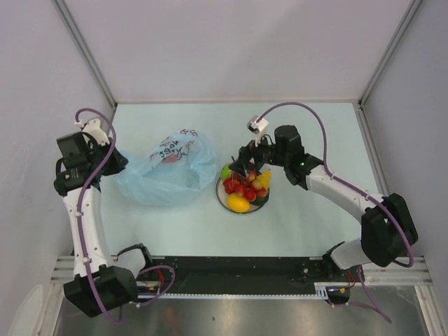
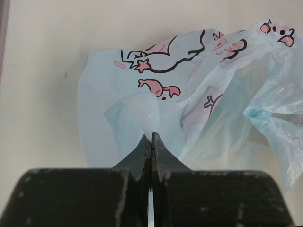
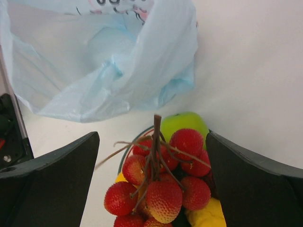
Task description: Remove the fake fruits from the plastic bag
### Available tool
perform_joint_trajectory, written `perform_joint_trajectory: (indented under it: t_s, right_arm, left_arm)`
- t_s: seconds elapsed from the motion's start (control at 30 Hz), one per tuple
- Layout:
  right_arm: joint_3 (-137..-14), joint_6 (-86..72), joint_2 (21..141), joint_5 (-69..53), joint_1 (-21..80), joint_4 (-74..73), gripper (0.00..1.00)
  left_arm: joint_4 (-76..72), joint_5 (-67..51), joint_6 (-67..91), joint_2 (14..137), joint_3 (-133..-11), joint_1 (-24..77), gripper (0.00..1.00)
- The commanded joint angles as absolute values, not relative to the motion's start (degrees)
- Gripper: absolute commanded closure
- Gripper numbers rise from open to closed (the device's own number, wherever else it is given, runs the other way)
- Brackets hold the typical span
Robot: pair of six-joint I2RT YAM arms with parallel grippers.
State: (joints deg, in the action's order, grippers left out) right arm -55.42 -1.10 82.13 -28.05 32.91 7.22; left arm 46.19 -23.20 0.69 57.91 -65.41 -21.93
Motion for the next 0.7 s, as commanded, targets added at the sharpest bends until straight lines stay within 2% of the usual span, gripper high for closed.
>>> perform_joint_trajectory:
  t_s: [0.0, 0.07, 0.1, 0.13, 0.17, 0.2, 0.3, 0.4, 0.53, 0.67]
  right_arm:
    - [-66.76, -5.16, 80.24, -28.9, 31.21, 0.27, 0.0]
    - [-70.12, -7.11, 80.77, -32.34, 28.4, -2.98, 0.0]
    - [-73.01, -7.64, 81.03, -32.87, 27.61, -4.38, 0.0]
    - [-74.25, -7.91, 81.64, -33.74, 26.81, -5.09, 0.0]
    - [-75.31, -7.3, 81.91, -33.84, 25.24, -7.01, 0.0]
    - [-76.45, -6.6, 82.18, -32.88, 24.7, -8.42, 0.0]
    - [-81.81, -4.92, 85.15, -14.57, 23.12, -16.5, 0.0]
    - [-91.38, -8.42, 91.65, -5.83, 18.66, -28.18, 0.01]
    - [-93.51, -12.92, 92.46, -6.07, 10.56, -29.79, 0.0]
    - [-96.58, -8.98, 94.48, 4.99, 8.44, -39.16, 0.0]
  left_arm:
    - [44.65, -24.35, 1.41, 58.8, -67.94, -22.5, 1.0]
    - [44.39, -24.35, 1.14, 58.71, -67.68, -22.5, 1.0]
    - [44.38, -24.0, 0.79, 58.62, -67.59, -22.59, 0.67]
    - [44.04, -22.95, 0.36, 58.45, -67.67, -22.5, 0.43]
    - [43.86, -21.98, 0.18, 57.93, -67.76, -22.5, 0.08]
    - [43.86, -19.8, 0.18, 57.22, -68.02, -22.5, 0.0]
    - [43.16, -18.81, -1.93, 55.73, -69.69, -22.41, 0.0]
    - [43.07, -20.3, -2.55, 54.32, -73.29, -22.15, 0.0]
    - [42.71, -17.95, -4.56, 53.26, -79.17, -19.18, 0.0]
    - [43.77, -16.53, -6.5, 54.49, -84.36, -15.12, 0.0]
